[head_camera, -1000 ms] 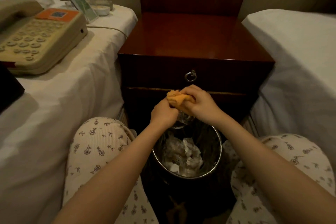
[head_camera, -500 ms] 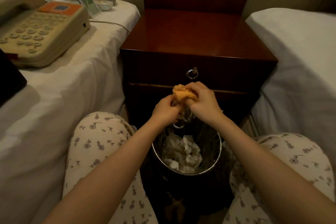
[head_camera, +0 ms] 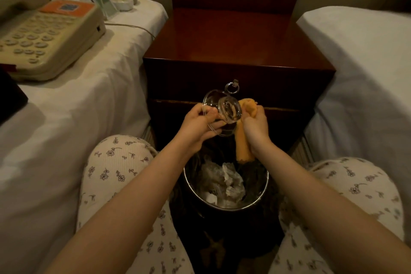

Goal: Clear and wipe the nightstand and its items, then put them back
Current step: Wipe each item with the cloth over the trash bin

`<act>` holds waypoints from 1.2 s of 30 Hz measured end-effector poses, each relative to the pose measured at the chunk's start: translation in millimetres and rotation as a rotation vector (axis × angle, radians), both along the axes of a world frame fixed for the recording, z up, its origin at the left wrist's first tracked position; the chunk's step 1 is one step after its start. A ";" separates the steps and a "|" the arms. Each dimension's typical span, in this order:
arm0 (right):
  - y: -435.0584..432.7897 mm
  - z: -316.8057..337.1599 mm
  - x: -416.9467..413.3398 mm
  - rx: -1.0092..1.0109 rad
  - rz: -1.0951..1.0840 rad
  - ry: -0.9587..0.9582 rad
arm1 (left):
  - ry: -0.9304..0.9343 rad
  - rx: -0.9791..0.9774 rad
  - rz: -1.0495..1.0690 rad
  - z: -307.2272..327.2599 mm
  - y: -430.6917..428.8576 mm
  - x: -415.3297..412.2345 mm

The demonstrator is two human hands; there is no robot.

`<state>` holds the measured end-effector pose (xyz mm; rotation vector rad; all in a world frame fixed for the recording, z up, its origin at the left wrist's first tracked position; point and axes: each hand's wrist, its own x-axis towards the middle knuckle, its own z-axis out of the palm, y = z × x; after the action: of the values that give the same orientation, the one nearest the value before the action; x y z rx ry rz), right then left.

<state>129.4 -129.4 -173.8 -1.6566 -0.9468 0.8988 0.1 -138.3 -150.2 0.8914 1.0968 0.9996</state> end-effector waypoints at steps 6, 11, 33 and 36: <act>-28.8 -22.2 -26.4 0.118 0.033 -0.038 | -0.109 -0.074 0.097 -0.1 -0.1 0.0; -49.1 -24.9 -40.8 0.321 0.237 -0.362 | -0.107 -0.116 0.158 -0.2 0.2 -2.3; 5.2 1.0 8.4 -0.209 -0.006 -0.196 | 0.173 -0.055 -0.096 -5.5 -11.4 9.0; 0.2 -5.6 -1.9 -0.338 0.023 0.026 | 0.101 -0.066 0.022 -0.3 -5.8 3.7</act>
<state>127.5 -129.2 -179.5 -1.9143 -0.8296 1.1412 3.8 -144.1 -150.5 0.8859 1.2204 0.9390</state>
